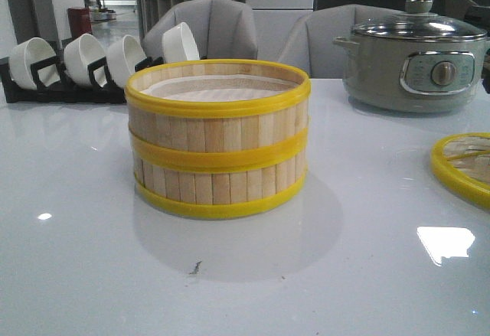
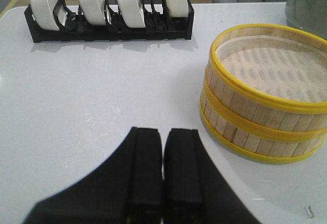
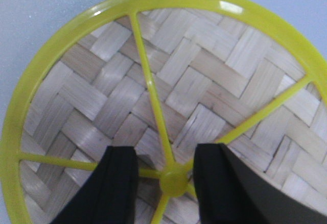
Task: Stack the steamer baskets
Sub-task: 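Grasp the lid's central yellow hub with the right gripper, then lift the lid with the right gripper and carry it over the stack, then lower the lid onto the top basket and open the right gripper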
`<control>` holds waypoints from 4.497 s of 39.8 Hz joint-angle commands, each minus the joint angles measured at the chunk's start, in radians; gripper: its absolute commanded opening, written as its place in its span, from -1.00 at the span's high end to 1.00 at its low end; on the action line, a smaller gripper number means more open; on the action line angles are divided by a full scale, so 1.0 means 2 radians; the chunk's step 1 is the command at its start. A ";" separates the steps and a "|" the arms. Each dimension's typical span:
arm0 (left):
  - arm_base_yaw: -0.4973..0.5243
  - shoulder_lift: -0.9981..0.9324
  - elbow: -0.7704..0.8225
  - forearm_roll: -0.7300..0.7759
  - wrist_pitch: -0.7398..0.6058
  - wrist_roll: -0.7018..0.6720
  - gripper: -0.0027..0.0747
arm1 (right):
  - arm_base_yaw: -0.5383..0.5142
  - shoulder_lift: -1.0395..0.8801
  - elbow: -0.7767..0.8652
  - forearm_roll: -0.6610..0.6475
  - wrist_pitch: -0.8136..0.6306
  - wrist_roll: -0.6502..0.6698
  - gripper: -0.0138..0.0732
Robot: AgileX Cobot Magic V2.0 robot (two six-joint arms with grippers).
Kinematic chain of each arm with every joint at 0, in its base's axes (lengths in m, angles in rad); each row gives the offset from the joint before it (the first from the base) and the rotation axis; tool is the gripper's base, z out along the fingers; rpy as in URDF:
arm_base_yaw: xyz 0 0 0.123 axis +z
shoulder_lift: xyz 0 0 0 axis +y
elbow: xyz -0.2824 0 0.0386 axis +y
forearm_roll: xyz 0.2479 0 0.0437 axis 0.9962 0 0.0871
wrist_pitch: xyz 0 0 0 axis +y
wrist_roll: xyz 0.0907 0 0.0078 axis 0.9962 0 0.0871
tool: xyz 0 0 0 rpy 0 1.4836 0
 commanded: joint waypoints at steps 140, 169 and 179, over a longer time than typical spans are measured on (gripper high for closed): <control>0.001 0.000 -0.014 0.000 -0.043 -0.002 0.72 | 0.365 0.093 -0.458 0.018 0.170 -0.004 0.55; 0.001 0.000 -0.014 0.000 -0.043 -0.002 0.72 | 0.365 0.098 -0.458 0.019 0.194 -0.004 0.01; 0.001 0.000 -0.014 0.000 -0.043 -0.002 0.72 | 0.365 0.098 -0.458 0.019 0.187 -0.004 -0.36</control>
